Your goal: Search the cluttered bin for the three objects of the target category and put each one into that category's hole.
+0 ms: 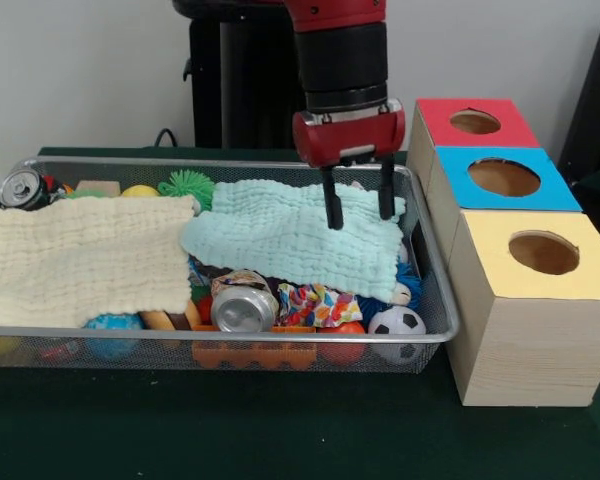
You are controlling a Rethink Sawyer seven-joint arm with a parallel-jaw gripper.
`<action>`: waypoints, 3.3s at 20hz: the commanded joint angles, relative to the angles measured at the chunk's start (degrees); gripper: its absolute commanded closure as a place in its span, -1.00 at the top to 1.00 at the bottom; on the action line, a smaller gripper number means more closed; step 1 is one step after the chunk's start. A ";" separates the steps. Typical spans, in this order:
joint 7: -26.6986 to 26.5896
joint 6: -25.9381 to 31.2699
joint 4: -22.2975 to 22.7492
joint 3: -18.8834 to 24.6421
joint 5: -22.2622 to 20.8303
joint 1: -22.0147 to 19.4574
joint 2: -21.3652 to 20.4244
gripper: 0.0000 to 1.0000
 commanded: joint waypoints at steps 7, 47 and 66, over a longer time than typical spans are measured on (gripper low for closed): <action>2.21 1.94 1.72 -7.66 -8.92 1.32 -6.28 1.00; 5.02 -5.18 -13.41 -3.69 -7.83 4.44 11.71 1.00; 6.39 -10.38 -14.92 -8.74 -7.54 7.52 17.66 1.00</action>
